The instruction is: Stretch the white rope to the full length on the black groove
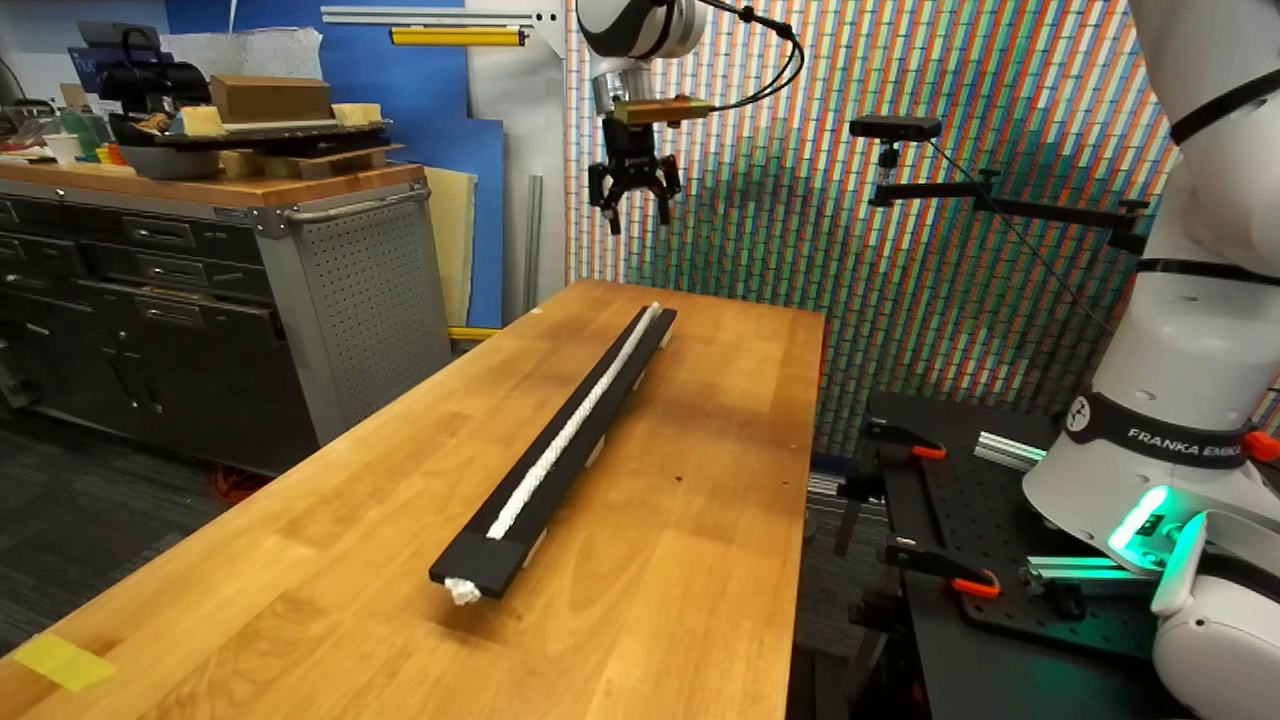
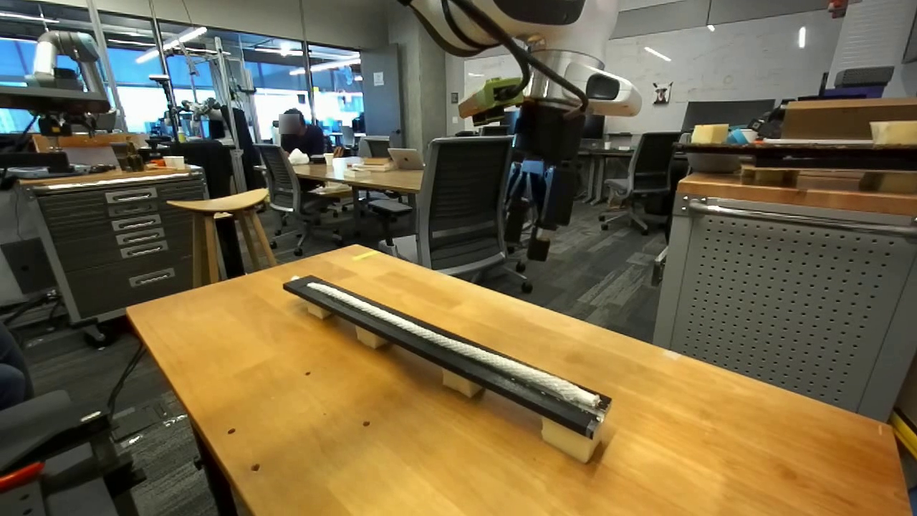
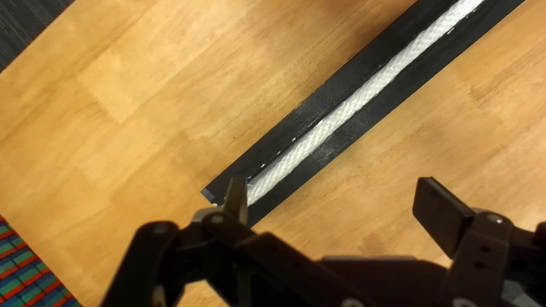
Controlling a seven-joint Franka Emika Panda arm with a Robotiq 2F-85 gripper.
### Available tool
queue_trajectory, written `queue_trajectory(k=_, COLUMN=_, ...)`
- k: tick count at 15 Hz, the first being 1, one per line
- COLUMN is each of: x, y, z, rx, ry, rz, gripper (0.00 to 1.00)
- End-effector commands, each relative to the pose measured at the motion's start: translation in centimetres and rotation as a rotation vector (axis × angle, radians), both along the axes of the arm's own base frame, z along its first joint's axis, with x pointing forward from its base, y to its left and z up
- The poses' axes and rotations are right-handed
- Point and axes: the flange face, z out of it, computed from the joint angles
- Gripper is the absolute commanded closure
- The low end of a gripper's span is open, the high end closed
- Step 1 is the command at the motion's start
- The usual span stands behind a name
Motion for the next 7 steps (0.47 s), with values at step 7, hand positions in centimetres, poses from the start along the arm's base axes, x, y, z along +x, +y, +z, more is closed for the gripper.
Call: queue_trajectory(k=7, x=0.11, y=-0.04, z=0.2, rx=0.005, ry=-0.003, rz=0.032, gripper=0.0)
